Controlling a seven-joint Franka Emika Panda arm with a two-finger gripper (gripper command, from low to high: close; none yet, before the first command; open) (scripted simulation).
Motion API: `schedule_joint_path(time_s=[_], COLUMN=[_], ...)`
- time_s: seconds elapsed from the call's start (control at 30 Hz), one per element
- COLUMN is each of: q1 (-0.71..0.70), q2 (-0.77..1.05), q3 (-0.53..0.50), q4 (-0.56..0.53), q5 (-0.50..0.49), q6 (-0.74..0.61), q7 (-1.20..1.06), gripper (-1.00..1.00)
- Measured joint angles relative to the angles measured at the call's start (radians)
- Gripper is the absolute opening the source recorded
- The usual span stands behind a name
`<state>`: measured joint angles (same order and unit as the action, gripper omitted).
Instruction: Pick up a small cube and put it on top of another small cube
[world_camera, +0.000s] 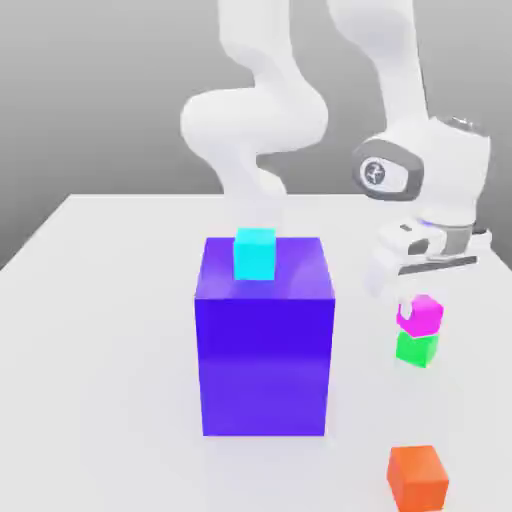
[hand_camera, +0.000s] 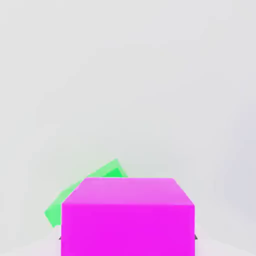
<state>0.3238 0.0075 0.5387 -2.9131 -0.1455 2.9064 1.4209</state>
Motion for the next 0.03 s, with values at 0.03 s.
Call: schedule_joint_path(time_s=[0.03], q1=[-0.003], q2=[0.019], q3=[-0.001], q4=[-0.001], q5=[-0.010], q6=[0.022], q7=[0.007], gripper=[-1.00])
